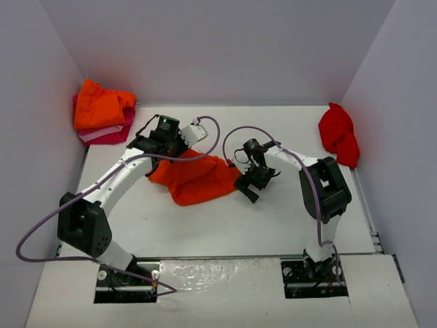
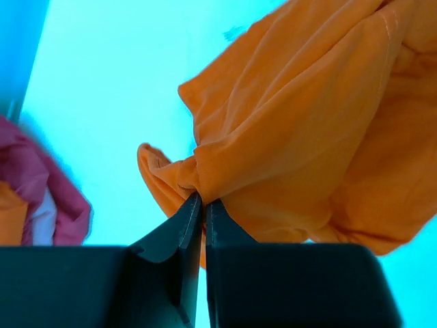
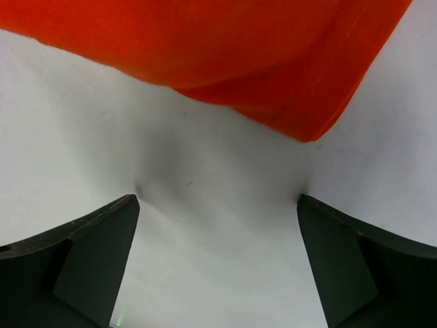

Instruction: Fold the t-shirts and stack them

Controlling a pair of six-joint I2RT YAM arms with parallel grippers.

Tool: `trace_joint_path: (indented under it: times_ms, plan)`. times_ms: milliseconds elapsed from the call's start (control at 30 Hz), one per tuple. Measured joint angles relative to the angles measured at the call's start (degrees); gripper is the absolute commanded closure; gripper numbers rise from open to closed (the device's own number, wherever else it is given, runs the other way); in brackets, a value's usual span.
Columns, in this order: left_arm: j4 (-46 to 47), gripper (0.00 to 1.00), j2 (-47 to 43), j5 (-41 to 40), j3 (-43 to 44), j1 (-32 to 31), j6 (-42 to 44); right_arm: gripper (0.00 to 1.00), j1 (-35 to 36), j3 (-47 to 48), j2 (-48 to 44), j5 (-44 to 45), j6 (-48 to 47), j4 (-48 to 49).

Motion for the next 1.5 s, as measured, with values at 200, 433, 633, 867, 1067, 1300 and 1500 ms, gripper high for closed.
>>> trace_joint_path:
  times_ms: [200,433,633,867,1067,1300,1500]
  plan:
    - [-0.52,1.00,-3.68,-3.18,-0.91,4.12,0.27,0.00,1.05,5.56,4.81,5.92,4.33,-1.55]
    - [-1.29,0.92,-4.63,-2.68,-5.10,5.71,0.37,0.00,1.36,9.06,5.91,10.98,4.08,-0.52]
    - [-1.55,0.61,0.46,0.30,-5.18,5.61,0.65,0.00,1.38,15.80,6.16,11.86,3.01,2.90]
    - [-4.35,0.50,3.15,2.46,-1.48,2.03,5.15,0.00,0.71,18.72,6.17,13.64,2.25,5.54]
    - [-6.74,0.50,12.24,3.84,15.13,-1.95,10.80,0.00,-5.35,14.10,5.89,13.90,2.18,6.47]
    - [-13.04,0.51,26.28,5.25,27.03,-3.48,16.85,0.00,-12.21,7.36,3.79,14.65,2.15,7.34]
    - [-17.77,0.54,32.83,7.29,28.30,-3.75,21.19,0.00,-12.56,6.46,2.39,14.81,2.13,8.53]
